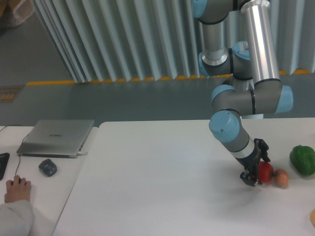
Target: Place the red peppers in a basket
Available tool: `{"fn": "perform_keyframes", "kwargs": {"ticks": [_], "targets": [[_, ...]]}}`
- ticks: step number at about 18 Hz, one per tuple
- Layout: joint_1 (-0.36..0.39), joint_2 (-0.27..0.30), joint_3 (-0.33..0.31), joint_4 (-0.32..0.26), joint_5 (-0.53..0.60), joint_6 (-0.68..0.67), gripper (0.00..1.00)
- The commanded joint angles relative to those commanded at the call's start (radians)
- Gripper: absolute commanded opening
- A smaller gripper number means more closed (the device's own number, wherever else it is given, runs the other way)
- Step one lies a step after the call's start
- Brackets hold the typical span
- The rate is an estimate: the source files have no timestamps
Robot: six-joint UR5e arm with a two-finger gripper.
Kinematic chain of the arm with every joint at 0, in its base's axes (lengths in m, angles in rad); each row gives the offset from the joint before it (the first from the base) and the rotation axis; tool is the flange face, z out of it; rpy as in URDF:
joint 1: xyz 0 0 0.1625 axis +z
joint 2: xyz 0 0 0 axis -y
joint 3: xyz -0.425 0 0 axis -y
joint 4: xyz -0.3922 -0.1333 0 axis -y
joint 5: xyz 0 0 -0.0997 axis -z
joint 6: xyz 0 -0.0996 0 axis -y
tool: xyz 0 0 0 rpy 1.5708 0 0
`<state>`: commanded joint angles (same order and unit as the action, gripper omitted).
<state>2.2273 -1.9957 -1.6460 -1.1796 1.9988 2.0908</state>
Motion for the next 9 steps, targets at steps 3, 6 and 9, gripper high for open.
{"fn": "perform_keyframes", "kwargs": {"ticks": [3,6,9], "targets": [[0.008,0.006,0.0,0.0,0.0,-0.003,0.35],[0.015,0.021,0.005,-0.003,-0.011,-0.018,0.33],[0.029,0.073,0.014,-0.011,-0.078,-0.063,0.33]]}}
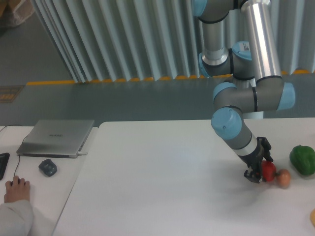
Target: Place the red peppers in a basket
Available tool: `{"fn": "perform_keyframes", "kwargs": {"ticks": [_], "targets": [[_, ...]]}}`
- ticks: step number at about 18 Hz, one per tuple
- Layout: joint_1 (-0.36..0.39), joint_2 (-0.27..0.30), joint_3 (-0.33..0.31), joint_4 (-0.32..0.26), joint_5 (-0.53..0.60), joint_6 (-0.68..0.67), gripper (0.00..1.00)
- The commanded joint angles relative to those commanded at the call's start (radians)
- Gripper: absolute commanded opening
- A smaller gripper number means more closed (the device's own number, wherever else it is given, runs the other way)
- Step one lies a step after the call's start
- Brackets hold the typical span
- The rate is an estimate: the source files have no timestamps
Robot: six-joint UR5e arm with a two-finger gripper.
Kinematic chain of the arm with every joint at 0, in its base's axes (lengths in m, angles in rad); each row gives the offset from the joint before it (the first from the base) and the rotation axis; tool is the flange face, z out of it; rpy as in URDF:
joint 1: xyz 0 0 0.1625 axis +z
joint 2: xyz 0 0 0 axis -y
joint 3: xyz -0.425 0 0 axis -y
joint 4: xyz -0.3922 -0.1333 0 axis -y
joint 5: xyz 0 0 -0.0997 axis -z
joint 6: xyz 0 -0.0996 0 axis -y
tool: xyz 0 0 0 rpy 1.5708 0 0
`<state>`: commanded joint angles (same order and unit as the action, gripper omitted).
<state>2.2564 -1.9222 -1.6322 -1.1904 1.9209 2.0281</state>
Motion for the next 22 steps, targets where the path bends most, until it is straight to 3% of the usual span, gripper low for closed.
{"fn": "perform_keyframes", "kwargs": {"ticks": [4,7,10,13,15,22], "targets": [[0.087,0.084,0.003,-0.028,-0.097,0.009,0.33],[0.216,0.147,0.03,-0.06,-0.159,0.026,0.34],[0.325,0.154,0.08,-0.103,-0.177,0.108,0.34],[0.467,0.146,0.104,-0.095,-0.221,0.231,0.35],[0.555,0.111,0.124,-0.075,-0.263,0.322,0.36],[0.71,0.002,0.158,0.024,-0.27,0.518,0.37]]}}
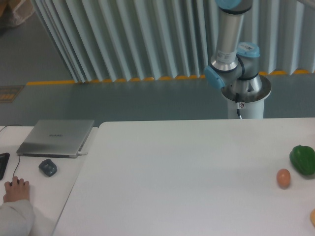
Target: Place the red peppers in a basket
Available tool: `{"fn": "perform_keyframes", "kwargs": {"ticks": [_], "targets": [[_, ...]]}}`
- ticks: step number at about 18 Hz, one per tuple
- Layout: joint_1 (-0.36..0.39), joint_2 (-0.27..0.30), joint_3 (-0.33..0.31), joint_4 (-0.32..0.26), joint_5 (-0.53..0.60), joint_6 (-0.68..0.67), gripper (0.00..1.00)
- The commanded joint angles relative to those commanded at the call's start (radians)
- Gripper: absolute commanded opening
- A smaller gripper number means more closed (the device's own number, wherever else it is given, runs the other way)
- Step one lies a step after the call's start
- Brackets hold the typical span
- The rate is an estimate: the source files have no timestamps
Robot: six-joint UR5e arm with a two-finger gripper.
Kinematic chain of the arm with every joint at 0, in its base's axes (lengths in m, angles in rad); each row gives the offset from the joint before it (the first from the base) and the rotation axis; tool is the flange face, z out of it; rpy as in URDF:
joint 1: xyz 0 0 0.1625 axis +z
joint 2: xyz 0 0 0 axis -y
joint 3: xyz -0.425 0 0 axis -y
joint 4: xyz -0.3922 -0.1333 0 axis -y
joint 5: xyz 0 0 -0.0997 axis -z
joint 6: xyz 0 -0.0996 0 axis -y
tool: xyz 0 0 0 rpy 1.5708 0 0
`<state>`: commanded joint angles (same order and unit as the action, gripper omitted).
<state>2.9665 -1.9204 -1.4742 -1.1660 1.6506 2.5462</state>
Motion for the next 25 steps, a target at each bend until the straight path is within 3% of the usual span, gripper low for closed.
{"fn": "perform_keyframes", "kwargs": {"ticks": [4,9,13,16,22,25], "targets": [[0.081,-0.066,0.015,0.066,-0.06,0.113,0.38],[0.152,-0.104,0.023,0.089,-0.115,0.218,0.45],[0.163,-0.101,0.023,0.091,-0.14,0.212,0.81],[0.163,-0.092,0.023,0.094,-0.141,0.191,1.0],[0.138,-0.058,0.015,0.089,-0.159,0.145,1.0],[0.077,-0.002,0.012,0.074,-0.186,-0.067,1.0]]}}
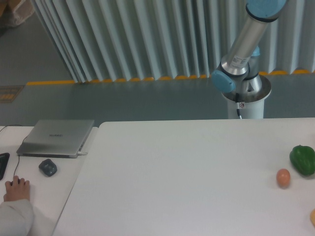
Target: Place the red peppers in a basket
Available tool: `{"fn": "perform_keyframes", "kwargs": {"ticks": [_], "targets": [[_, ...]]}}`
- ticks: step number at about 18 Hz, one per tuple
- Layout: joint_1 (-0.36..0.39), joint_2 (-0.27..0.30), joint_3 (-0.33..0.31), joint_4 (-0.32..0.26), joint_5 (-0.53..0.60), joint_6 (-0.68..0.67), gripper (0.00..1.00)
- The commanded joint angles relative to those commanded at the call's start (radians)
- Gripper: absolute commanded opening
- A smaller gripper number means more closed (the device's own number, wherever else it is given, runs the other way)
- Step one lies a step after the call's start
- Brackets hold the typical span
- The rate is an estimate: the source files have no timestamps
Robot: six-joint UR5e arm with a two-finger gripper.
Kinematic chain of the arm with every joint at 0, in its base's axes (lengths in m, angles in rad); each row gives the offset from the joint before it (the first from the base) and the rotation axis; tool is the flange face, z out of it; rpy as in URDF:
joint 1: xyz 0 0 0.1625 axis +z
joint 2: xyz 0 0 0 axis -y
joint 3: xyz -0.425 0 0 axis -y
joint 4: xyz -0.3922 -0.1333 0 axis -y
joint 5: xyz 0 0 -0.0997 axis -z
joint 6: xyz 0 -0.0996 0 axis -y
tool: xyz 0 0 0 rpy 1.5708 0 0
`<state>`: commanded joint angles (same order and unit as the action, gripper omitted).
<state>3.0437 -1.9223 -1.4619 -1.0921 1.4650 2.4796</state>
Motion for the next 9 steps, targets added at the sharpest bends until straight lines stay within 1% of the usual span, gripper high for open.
{"fn": "perform_keyframes", "kwargs": {"ticks": [1,3,5,6,9], "targets": [[-0.034,0.024,0.0,-0.041,0.002,-0.099,1.0],[-0.081,0.054,0.002,-0.118,0.0,-0.206,1.0],[-0.13,0.066,0.009,-0.184,0.0,-0.306,1.0],[-0.156,0.077,0.009,-0.222,0.002,-0.341,1.0],[-0.19,0.08,0.015,-0.27,0.006,-0.367,1.0]]}}
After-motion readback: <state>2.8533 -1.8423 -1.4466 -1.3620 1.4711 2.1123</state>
